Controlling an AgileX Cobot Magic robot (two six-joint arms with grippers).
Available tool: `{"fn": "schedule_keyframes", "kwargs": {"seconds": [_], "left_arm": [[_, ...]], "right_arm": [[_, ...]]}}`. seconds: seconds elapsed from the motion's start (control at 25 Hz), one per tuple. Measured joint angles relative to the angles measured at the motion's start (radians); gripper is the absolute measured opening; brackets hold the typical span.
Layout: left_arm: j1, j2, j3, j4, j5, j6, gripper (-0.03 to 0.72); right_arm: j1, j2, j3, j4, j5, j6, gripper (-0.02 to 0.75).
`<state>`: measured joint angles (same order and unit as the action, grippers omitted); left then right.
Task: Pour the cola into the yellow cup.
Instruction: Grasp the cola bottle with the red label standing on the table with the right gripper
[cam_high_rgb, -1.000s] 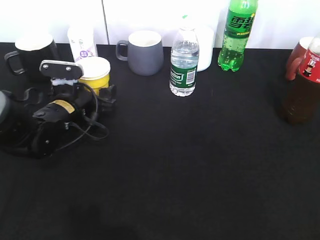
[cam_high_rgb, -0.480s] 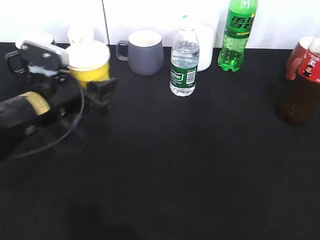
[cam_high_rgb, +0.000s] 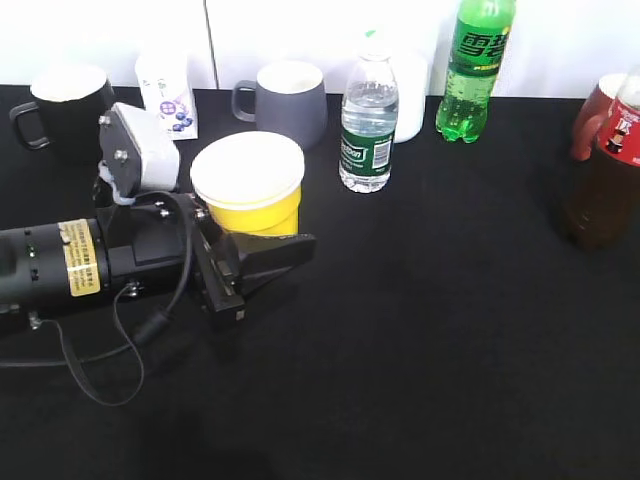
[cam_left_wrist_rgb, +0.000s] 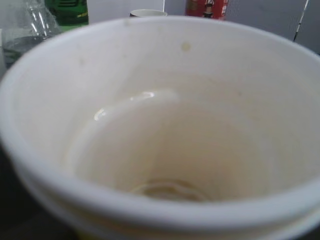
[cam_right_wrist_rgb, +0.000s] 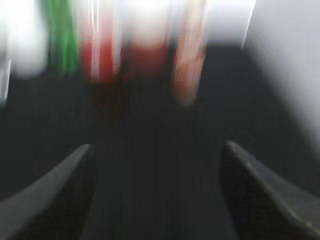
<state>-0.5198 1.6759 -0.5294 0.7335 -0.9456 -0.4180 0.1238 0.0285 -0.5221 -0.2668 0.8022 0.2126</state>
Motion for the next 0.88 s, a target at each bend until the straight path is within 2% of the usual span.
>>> {"fn": "schedule_keyframes", "kwargs": {"seconds": [0.04, 0.12, 0.24, 0.32, 0.4, 0.52, 0.64, 0.76, 0.88], "left_arm": [[0.000, 0.000, 0.000, 0.001, 0.000, 0.000, 0.440], [0.000, 0.000, 0.000, 0.001, 0.000, -0.001, 0.440], [0.000, 0.000, 0.000, 0.001, 0.000, -0.002, 0.440], [0.000, 0.000, 0.000, 0.001, 0.000, -0.002, 0.440], [0.000, 0.000, 0.000, 0.001, 0.000, -0.002, 0.440], [0.000, 0.000, 0.000, 0.000, 0.000, -0.002, 0.440], [0.000, 0.000, 0.000, -0.001, 0.000, -0.002, 0.440], [0.000, 0.000, 0.000, -0.001, 0.000, -0.002, 0.440], [0.000, 0.000, 0.000, -0.001, 0.000, -0.002, 0.440]], "right_arm": [[0.000, 0.052, 0.001, -0.055, -0.180, 0.000, 0.585], [0.000, 0.215, 0.022, -0.082, -0.461, 0.000, 0.585], [0.000, 0.520, 0.060, -0.081, -0.777, 0.000, 0.585], [0.000, 0.675, 0.124, -0.037, -0.990, 0.000, 0.585], [0.000, 0.775, 0.215, 0.024, -1.115, 0.004, 0.585], [0.000, 0.908, 0.320, 0.117, -1.222, 0.012, 0.585], [0.000, 1.079, 0.334, 0.207, -1.368, 0.014, 0.585], [0.000, 1.285, 0.334, 0.241, -1.615, -0.007, 0.587], [-0.001, 1.438, 0.334, 0.370, -1.763, -0.039, 0.587]]}}
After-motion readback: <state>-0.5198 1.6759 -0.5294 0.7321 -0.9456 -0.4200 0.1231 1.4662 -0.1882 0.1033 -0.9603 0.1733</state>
